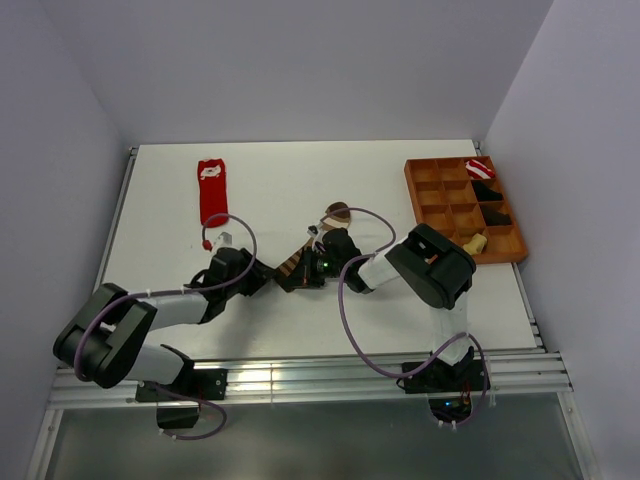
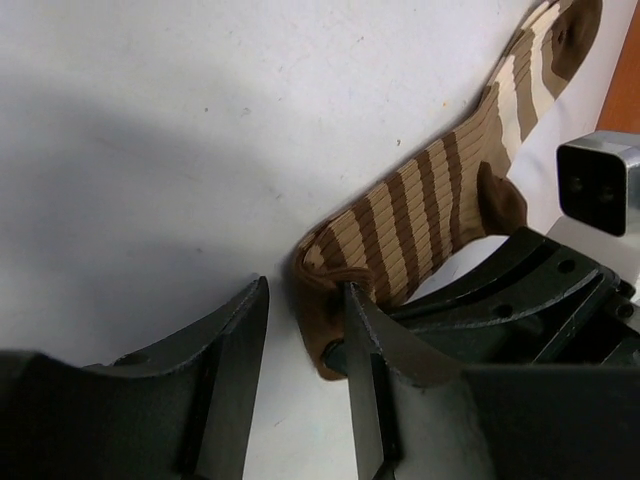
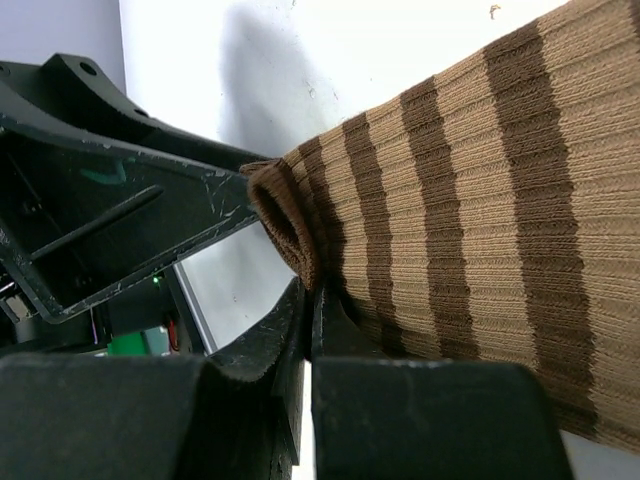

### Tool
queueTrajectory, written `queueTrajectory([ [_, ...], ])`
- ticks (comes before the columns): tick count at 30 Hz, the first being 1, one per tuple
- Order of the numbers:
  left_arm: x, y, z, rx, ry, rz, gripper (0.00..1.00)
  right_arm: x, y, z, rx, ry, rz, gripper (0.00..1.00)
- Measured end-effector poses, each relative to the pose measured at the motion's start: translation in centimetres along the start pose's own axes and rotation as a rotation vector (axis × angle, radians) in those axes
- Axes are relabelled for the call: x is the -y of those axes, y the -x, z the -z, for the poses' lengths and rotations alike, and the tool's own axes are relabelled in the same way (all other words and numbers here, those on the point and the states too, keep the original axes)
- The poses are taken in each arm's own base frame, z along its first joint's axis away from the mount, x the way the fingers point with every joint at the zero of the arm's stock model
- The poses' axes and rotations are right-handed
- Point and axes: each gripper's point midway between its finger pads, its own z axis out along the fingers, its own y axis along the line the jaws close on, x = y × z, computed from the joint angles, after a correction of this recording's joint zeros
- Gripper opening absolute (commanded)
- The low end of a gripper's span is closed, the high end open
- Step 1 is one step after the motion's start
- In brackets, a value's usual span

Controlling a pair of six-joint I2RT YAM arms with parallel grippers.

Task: Roll the socks
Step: Roll the sock at the center of the board.

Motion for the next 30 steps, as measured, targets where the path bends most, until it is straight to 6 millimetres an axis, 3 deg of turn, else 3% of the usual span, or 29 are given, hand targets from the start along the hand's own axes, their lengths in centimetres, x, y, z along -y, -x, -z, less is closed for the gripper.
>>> queueTrajectory([
  [5, 0.5, 0.2, -0.9, 0.005, -0.011, 0.003, 0.37, 0.0, 0.0, 0.0, -0.001, 0.0, -0.001, 0.0],
  [8, 0.5, 0.1, -1.4, 0.001, -0.012, 0.012, 0.27, 0.0, 0.0, 0.0, -0.003, -0.001, -0.001, 0.0],
  [12, 0.5, 0.0, -1.8, -0.002, -0.012, 0.021, 0.24, 0.0, 0.0, -0.1, -0.008, -0.005, -0.004, 0.02],
  [15, 0.6, 0.0, -2.1, -0.005, -0.013, 0.024, 0.14, -0.1, 0.0, -0.1, -0.014, -0.009, -0.007, 0.05],
  [16, 0.7, 0.0, -2.1, -0.006, -0.013, 0.024, 0.07, -0.1, 0.0, -0.1, -0.015, -0.01, -0.005, 0.06],
  [18, 0.8, 0.0, -2.1, -0.009, -0.006, 0.024, 0.01, 0.0, 0.0, -0.2, -0.02, -0.014, -0.003, 0.13],
  [24, 0.9, 0.1, -2.3, -0.025, 0.052, 0.01, 0.0, -0.2, 0.2, 0.0, -0.02, -0.026, 0.031, 0.34],
  [30, 0.9, 0.2, -2.2, -0.05, 0.142, -0.023, 0.0, -0.7, 0.4, 0.8, 0.02, -0.107, 0.122, 0.37],
])
